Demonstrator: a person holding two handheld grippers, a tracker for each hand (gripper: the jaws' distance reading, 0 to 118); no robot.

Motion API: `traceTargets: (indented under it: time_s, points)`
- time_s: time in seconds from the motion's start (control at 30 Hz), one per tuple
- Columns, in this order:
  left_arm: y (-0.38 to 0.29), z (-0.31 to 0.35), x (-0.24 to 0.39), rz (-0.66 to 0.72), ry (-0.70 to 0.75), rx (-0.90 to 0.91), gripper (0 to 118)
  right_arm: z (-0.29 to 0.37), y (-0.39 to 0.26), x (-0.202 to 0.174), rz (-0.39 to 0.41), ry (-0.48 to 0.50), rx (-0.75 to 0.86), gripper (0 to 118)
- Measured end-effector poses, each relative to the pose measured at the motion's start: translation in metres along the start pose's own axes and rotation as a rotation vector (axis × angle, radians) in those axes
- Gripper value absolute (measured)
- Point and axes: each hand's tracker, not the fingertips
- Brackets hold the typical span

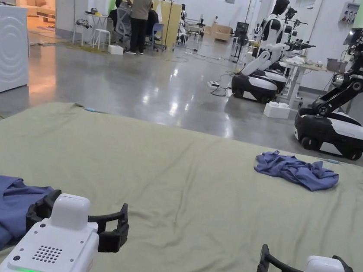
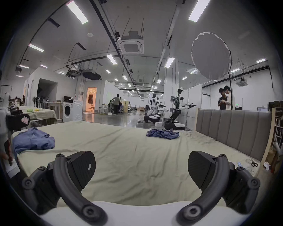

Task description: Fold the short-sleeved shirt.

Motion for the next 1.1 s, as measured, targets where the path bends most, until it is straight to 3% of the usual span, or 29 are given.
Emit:
traceTargets:
  time_s: [0.13,0.27,0.43,0.7,1.1]
  points:
    - [0.003,0.0,0.006,-0.025,-0.014,-0.014,118,-0.005,-0.005,0.016,-0.032,0.017,0.015,118]
    - [0.004,0.001,0.013,-0.057,-0.037,-0.01,118,0.009,-0.002,0.005,-0.014,0.003,0.053,118]
    - [0.001,0.0,0.012,-0.056,-0.038,-0.021,118,0.001,-0.006,0.012,-0.018,-0.054,0.052,118]
    - [-0.001,0.0,0.009,-0.039,-0.031,-0.036,118,-0.002,-0.013,0.013,0.004,-0.043,0.059,118]
    - [-0.002,0.002,0.007,-0.028,-0.038,-0.017,118,-0.001,-0.014,0.017,-0.025,-0.028,0.056,118]
